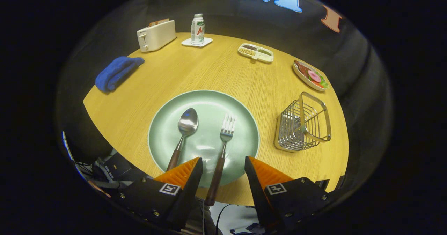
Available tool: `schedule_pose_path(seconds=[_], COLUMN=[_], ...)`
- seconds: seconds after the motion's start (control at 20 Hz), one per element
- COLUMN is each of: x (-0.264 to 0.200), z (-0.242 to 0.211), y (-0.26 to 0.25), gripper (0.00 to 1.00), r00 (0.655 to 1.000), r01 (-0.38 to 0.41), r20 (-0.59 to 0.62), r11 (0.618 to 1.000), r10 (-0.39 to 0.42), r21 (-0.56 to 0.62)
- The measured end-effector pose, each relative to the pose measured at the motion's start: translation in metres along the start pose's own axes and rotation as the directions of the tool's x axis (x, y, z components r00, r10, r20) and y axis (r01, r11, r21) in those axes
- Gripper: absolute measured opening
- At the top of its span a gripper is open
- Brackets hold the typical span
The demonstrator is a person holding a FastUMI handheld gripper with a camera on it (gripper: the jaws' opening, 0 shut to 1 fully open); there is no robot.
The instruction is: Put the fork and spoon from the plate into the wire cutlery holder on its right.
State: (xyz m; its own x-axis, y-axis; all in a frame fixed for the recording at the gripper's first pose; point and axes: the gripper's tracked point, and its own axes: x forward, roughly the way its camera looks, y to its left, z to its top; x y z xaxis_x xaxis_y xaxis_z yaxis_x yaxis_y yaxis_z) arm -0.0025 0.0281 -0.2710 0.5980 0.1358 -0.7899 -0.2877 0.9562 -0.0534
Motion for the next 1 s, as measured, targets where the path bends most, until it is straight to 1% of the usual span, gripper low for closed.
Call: schedule_pose_path(seconds=[0.1,0.15,0.2,0.25,0.35,0.4,0.45,0.5,0.6,0.65,0.75,0.9,1.0], x=[0.006,0.007,0.011,0.013,0.018,0.034,0.023,0.026,0.028,0.034,0.029,0.024,0.016], z=[-0.004,-0.009,-0.015,-0.018,-0.018,-0.025,-0.020,-0.025,-0.027,-0.025,-0.025,-0.023,-0.023], y=[0.002,0.006,0.004,0.003,0.006,0.006,0.001,0.004,0.009,0.008,0.006,0.001,-0.004], gripper=[0.74,0.61,0.54,0.50,0.49,0.49,0.32,0.15,0.15,0.15,0.01,0.01,0.01], r00=[0.999,0.997,0.995,0.993,0.991,0.989,0.985,0.979,0.966,0.966,0.960,0.946,0.930], r01=[-0.010,-0.030,-0.022,-0.017,-0.027,-0.032,-0.013,-0.034,-0.061,-0.061,-0.077,-0.114,-0.148], r20=[-0.038,-0.065,-0.094,-0.116,-0.133,-0.145,-0.171,-0.201,-0.249,-0.247,-0.263,-0.300,-0.338], r11=[1.000,1.000,1.000,1.000,1.000,0.999,1.000,0.999,0.997,0.996,0.994,0.993,0.989], r10=[0.010,0.030,0.022,0.017,0.028,0.034,0.013,0.036,0.071,0.076,0.094,0.119,0.144], r21=[-0.005,-0.003,-0.002,0.001,0.016,0.014,0.003,0.014,0.047,0.068,0.074,0.034,0.015])
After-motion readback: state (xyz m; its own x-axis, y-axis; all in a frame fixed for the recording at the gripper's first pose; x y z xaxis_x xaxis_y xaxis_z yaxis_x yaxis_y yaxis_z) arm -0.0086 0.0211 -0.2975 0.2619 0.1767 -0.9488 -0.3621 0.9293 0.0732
